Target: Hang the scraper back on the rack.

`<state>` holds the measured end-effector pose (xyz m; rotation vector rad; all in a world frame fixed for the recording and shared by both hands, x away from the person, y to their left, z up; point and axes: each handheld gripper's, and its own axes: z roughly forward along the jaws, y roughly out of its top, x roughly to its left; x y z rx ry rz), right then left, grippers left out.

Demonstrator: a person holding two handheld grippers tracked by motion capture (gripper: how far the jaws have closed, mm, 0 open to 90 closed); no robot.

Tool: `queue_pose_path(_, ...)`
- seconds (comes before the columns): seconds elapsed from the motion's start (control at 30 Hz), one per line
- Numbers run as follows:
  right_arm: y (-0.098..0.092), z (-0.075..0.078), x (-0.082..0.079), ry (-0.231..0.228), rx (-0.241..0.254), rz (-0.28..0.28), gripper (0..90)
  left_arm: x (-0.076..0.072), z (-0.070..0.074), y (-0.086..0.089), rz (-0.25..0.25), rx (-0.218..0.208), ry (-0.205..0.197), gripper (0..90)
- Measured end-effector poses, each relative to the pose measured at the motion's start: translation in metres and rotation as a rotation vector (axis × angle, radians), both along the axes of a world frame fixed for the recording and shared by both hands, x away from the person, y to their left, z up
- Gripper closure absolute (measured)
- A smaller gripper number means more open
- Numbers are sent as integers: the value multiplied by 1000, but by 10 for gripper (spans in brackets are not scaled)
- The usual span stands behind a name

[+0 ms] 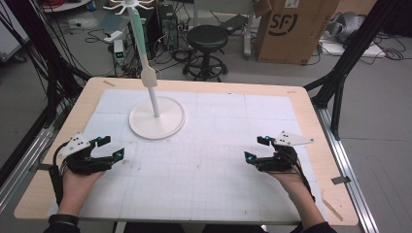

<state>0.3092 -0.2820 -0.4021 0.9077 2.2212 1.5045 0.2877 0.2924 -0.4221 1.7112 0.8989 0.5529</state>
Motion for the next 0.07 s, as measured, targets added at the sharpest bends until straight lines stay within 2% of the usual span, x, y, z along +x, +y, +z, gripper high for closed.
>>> queue_pose_path(0.07, 0, 0, 0, 1, 1, -3, 171, 0, -1, -1, -3, 5, 3, 242)
